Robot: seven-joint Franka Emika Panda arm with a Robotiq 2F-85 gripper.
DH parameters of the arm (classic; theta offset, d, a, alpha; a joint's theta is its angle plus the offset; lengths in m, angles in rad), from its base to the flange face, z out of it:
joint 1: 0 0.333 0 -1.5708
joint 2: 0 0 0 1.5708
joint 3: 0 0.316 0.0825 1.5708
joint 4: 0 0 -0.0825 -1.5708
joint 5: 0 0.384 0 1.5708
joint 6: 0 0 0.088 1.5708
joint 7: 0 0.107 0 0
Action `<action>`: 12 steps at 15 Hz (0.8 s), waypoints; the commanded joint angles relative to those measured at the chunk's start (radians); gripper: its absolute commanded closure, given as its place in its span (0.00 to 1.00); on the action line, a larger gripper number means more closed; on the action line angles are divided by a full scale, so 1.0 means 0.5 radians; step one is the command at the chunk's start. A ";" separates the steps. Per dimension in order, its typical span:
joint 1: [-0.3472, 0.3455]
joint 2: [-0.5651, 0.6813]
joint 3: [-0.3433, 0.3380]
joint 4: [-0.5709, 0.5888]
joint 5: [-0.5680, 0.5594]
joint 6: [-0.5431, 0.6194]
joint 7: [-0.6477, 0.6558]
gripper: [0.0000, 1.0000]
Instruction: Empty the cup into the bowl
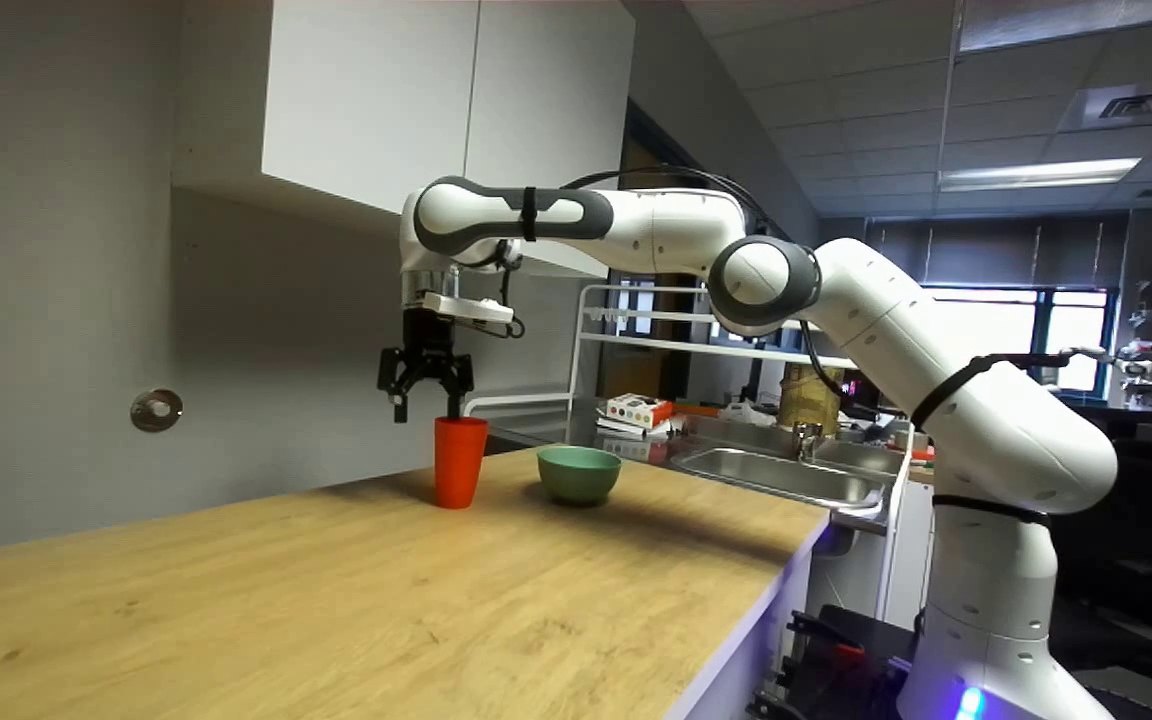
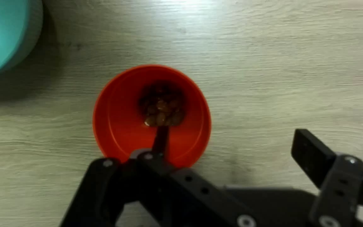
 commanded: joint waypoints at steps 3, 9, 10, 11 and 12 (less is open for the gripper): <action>-0.057 0.131 0.029 0.138 0.082 -0.063 -0.041 0.00; -0.051 0.153 0.018 0.142 0.093 -0.084 -0.024 0.58; -0.049 0.152 0.017 0.144 0.090 -0.092 -0.022 0.65; -0.047 0.151 0.015 0.144 0.087 -0.098 -0.019 0.72; -0.046 0.149 0.015 0.143 0.087 -0.101 -0.019 0.80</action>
